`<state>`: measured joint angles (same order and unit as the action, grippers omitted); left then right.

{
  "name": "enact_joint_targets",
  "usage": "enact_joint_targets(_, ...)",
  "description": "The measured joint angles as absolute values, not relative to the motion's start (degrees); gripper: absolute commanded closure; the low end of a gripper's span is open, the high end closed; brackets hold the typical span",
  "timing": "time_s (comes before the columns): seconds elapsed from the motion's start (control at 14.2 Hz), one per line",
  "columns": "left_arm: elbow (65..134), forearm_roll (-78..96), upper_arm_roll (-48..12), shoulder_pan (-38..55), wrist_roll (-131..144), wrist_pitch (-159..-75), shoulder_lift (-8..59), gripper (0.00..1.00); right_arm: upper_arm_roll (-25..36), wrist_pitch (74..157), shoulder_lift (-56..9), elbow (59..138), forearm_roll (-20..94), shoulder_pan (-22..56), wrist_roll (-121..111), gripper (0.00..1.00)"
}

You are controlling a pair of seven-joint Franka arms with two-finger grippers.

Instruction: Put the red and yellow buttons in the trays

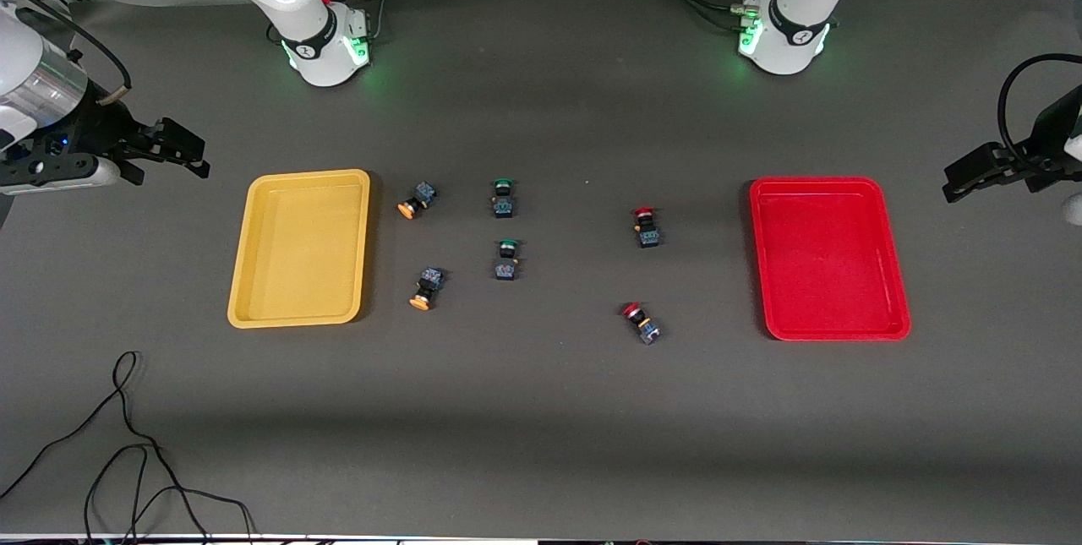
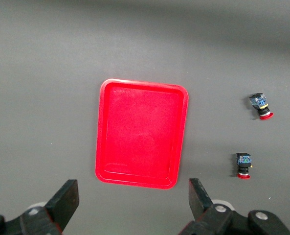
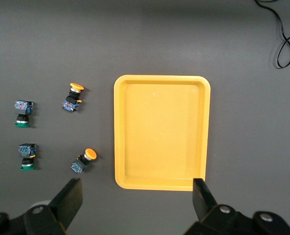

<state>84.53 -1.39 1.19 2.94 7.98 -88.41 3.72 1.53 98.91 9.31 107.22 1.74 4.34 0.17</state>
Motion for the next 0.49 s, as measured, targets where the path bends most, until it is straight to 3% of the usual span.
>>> enact_joint_targets(0.49, 83.93, -1.34, 1.17, 2.95, 9.37, -88.4, 5.15, 0.0, 0.85, 98.91, 8.43, 107.21, 1.74, 4.33, 0.17, 0.0)
